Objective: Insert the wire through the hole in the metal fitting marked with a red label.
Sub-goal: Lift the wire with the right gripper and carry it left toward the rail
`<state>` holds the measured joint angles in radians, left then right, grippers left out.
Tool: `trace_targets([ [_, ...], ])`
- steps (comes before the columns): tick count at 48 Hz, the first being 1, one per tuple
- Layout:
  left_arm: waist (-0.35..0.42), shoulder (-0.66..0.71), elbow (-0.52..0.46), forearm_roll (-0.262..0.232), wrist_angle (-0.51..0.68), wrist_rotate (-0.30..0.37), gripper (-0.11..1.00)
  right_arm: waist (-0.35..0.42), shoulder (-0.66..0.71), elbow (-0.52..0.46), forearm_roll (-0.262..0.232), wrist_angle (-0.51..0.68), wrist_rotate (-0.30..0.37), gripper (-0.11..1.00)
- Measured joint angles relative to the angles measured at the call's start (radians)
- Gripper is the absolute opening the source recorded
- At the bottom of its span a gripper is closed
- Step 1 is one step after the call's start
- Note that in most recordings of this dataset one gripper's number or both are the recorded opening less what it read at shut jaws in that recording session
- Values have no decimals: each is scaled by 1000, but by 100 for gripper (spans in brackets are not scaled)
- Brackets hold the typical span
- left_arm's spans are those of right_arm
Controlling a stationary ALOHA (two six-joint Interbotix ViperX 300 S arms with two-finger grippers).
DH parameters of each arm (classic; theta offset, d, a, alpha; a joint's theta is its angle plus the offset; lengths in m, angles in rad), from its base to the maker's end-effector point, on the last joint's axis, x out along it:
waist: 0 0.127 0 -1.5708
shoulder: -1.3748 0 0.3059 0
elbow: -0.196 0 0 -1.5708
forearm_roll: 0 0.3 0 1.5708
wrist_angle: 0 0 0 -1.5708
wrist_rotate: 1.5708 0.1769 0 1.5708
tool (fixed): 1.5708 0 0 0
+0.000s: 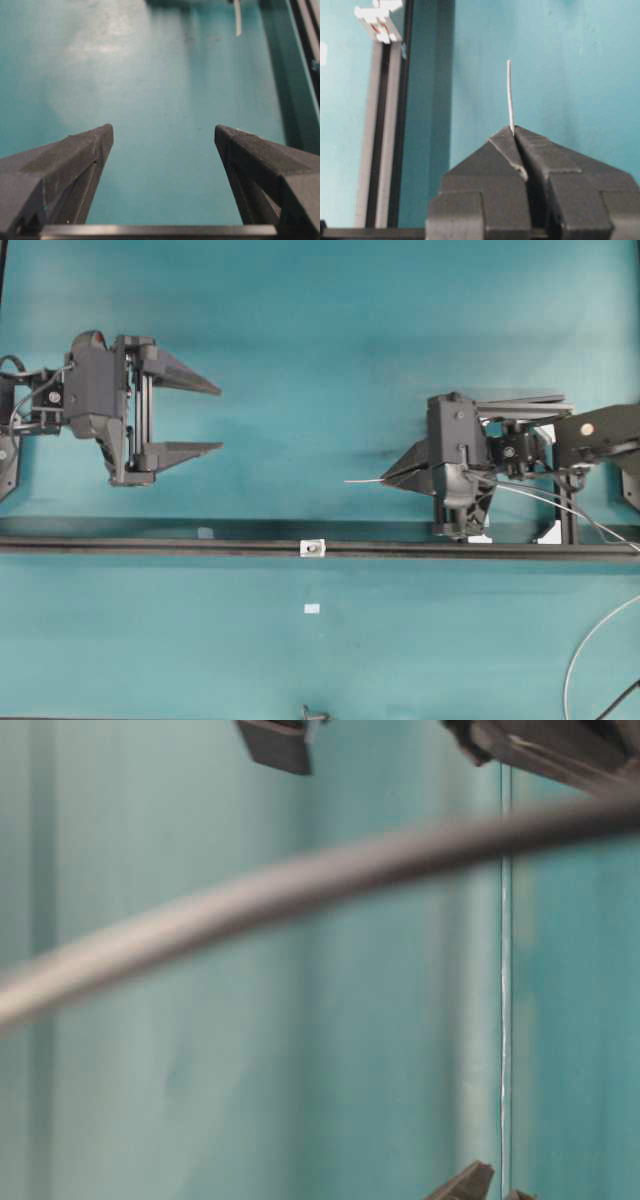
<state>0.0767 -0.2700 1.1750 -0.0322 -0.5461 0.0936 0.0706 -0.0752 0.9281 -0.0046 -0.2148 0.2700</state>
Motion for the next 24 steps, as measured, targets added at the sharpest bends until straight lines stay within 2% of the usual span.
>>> trace_targets([
  [11,21,-2,-8,0,0,6,52,0,-72,5,-2,44,-6,1],
  [24,26,-25,-23,2,0,0,52,0,-117,43,-3,31,2,1],
])
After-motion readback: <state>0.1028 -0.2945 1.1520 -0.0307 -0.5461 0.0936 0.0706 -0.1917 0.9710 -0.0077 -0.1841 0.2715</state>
